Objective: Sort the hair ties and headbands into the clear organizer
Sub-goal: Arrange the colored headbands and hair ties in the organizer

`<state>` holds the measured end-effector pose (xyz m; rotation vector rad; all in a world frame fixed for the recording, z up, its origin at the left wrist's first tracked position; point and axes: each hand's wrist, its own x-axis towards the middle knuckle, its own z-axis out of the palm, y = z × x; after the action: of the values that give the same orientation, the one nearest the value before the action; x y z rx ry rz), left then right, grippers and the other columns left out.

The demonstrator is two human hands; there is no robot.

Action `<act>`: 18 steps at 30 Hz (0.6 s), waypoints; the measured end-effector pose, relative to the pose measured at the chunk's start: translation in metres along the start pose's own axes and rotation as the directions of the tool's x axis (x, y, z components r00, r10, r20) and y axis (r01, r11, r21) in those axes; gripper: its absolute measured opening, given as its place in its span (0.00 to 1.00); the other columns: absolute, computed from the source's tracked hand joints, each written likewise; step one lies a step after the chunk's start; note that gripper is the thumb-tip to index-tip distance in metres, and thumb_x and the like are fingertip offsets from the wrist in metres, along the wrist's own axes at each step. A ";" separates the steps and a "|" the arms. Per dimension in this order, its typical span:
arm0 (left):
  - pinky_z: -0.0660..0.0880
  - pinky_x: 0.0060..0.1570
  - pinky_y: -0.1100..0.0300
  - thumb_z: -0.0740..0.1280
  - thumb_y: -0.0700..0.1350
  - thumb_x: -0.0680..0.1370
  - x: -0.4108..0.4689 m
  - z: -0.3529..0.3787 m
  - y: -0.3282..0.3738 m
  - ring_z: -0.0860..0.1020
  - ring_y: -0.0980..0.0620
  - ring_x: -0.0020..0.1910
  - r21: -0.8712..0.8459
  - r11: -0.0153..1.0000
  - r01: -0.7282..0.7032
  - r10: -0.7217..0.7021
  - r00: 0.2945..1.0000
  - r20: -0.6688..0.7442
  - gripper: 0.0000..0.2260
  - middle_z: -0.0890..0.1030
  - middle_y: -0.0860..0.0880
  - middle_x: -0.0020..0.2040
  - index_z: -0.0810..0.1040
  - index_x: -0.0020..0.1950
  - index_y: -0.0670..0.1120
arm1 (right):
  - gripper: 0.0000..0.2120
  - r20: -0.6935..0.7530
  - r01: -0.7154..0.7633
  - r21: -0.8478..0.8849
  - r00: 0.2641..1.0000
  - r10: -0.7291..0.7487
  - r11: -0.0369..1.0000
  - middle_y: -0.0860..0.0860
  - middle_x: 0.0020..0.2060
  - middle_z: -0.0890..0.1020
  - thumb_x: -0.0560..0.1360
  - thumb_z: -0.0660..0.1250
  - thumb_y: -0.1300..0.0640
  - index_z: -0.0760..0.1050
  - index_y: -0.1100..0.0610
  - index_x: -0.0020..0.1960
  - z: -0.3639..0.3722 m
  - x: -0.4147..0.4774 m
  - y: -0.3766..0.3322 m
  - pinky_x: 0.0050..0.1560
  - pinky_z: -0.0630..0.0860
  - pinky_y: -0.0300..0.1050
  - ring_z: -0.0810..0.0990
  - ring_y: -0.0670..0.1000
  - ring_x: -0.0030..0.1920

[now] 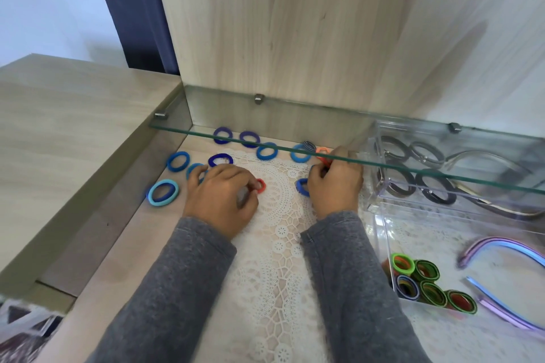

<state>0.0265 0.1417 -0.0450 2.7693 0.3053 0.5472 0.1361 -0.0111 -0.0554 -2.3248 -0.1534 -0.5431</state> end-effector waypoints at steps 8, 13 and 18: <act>0.58 0.65 0.50 0.68 0.49 0.71 -0.015 0.000 -0.003 0.76 0.59 0.57 -0.126 0.987 -0.103 0.103 0.995 -0.006 0.06 0.80 0.64 0.49 0.80 0.47 0.58 | 0.05 0.032 0.071 0.014 0.997 -0.071 0.997 0.51 0.50 0.78 0.74 0.66 0.56 0.77 0.53 0.50 -0.016 -0.011 -0.010 0.58 0.65 0.54 0.71 0.56 0.56; 0.55 0.63 0.58 0.67 0.47 0.74 -0.011 -0.001 -0.006 0.73 0.59 0.58 -0.120 0.993 0.007 -0.011 0.999 -0.032 0.08 0.78 0.62 0.54 0.77 0.52 0.57 | 0.02 0.192 0.212 0.174 0.951 -0.244 0.962 0.42 0.49 0.78 0.73 0.68 0.53 0.77 0.48 0.45 -0.016 -0.030 -0.019 0.53 0.59 0.46 0.68 0.49 0.55; 0.60 0.67 0.52 0.65 0.45 0.75 -0.009 0.002 -0.012 0.71 0.55 0.62 -0.083 0.990 0.113 -0.115 0.993 -0.011 0.11 0.76 0.56 0.60 0.76 0.56 0.55 | 0.05 0.317 0.304 0.252 0.871 -0.375 0.919 0.38 0.47 0.77 0.71 0.71 0.50 0.75 0.46 0.44 -0.018 -0.043 -0.028 0.51 0.56 0.43 0.67 0.45 0.54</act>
<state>0.0173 0.1500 -0.0533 2.6498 0.4320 0.5411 0.0843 -0.0015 -0.0445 -2.1906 -0.7731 -0.2462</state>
